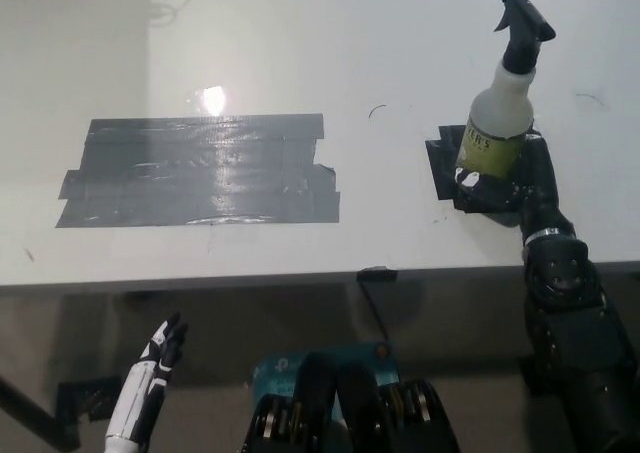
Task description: A spray bottle is kept on the black marked spot on the table infront of the robot and the robot extends its right arm to pick it up and hands it to a person
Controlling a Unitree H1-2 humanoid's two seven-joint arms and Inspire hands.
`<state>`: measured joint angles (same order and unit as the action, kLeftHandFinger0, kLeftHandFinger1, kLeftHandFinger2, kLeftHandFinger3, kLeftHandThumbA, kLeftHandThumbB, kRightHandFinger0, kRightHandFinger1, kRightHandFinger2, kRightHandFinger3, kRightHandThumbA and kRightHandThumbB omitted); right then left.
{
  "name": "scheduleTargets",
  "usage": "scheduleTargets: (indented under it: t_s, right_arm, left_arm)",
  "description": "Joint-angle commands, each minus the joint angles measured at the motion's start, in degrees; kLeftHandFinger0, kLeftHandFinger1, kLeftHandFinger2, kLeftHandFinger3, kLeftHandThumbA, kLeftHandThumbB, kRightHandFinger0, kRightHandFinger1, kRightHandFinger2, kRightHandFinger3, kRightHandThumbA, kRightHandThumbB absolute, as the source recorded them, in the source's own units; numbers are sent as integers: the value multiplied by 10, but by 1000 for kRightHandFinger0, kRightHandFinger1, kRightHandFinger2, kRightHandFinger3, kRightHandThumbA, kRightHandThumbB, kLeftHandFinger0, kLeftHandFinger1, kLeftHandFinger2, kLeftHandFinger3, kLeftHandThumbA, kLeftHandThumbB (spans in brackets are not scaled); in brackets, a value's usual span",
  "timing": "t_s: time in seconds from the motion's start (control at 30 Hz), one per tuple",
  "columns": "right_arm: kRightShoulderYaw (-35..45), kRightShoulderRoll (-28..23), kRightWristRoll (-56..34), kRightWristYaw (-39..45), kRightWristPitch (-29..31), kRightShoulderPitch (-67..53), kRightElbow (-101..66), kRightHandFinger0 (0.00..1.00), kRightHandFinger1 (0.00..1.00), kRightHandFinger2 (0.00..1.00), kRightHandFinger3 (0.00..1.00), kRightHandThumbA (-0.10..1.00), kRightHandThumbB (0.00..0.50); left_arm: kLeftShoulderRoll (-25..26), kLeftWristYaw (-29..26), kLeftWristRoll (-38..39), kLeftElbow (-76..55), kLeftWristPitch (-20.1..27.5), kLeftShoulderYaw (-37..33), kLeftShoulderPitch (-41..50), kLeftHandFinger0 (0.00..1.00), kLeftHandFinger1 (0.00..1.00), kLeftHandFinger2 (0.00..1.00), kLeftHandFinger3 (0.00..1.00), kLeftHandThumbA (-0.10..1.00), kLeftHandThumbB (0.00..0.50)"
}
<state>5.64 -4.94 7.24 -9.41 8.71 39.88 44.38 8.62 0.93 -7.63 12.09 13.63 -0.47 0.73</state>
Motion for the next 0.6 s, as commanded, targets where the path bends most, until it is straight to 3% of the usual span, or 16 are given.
scheduleTargets:
  t_s: [0.0, 0.03, 0.07, 0.1, 0.2, 0.37, 0.57]
  right_arm:
    - [16, 3, 5, -77, 17, 50, -1, 456, 447, 536, 774, 404, 263]
    - [22, 7, 15, -114, 17, 60, 5, 48, 129, 289, 375, 101, 273]
    - [21, 7, 18, -119, 21, 61, 3, 10, 88, 312, 321, 23, 254]
    - [20, 7, 20, -121, 24, 61, 1, 0, 101, 412, 356, -63, 240]
    - [14, 9, 28, -130, 36, 58, -10, 0, 192, 551, 516, -14, 232]
    - [11, 13, 28, -136, 32, 49, -39, 0, 242, 606, 598, 24, 213]
    - [-5, 17, 44, -129, 20, 37, -113, 5, 321, 722, 708, -31, 182]
  left_arm:
    - [2, -4, 0, -11, 16, 1, -9, 1000, 1000, 1000, 1000, 1000, 500]
    - [3, -5, -2, -11, 16, 0, -10, 1000, 1000, 1000, 1000, 1000, 500]
    - [3, -6, -5, -11, 17, 0, -11, 1000, 1000, 1000, 1000, 1000, 500]
    - [3, -6, -6, -11, 18, 0, -12, 1000, 1000, 1000, 1000, 1000, 500]
    - [4, -3, -2, -11, 15, 0, -14, 1000, 1000, 1000, 1000, 1000, 500]
    - [5, -2, -4, -13, 13, -1, -15, 1000, 1000, 1000, 1000, 1000, 500]
    - [7, -3, -9, -14, 12, -2, -19, 1000, 1000, 1000, 1000, 1000, 500]
